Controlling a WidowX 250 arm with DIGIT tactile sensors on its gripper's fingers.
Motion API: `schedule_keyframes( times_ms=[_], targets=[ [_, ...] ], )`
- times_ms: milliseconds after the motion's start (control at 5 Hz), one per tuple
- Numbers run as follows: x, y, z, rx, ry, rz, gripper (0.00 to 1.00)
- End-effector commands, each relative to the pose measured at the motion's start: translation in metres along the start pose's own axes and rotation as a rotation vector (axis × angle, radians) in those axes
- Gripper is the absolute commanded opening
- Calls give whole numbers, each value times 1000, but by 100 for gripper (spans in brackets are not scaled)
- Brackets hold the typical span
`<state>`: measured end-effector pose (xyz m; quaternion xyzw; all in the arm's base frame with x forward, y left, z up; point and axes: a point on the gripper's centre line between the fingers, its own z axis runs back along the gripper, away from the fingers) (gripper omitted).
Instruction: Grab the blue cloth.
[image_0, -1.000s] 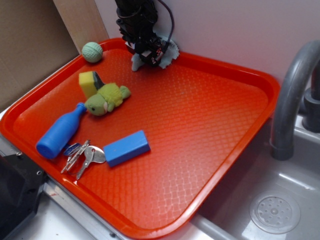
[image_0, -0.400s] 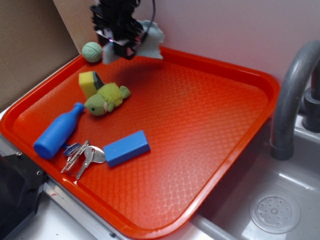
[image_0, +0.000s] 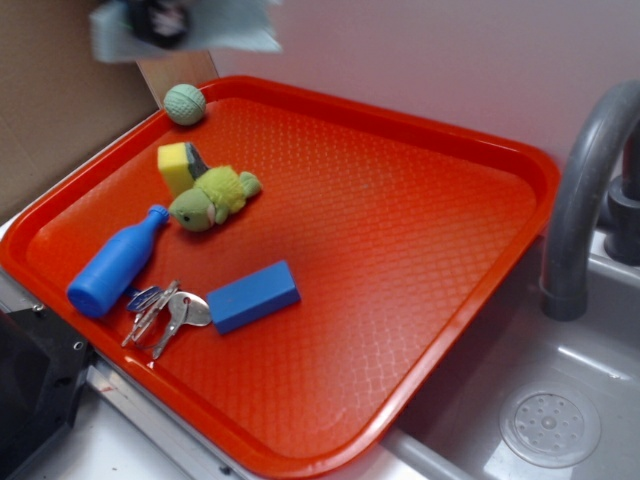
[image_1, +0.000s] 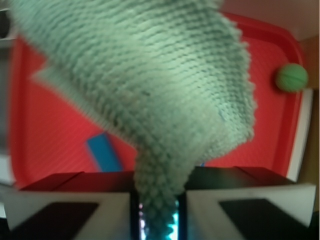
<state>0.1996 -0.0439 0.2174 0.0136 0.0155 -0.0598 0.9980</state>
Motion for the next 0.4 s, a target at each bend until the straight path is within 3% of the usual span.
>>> schedule_keyframes(
  times_ms=[0, 200],
  targets=[
    [-10, 8, 50, 32, -87, 19, 0],
    [-9, 5, 46, 53, -102, 36, 0]
  ],
)
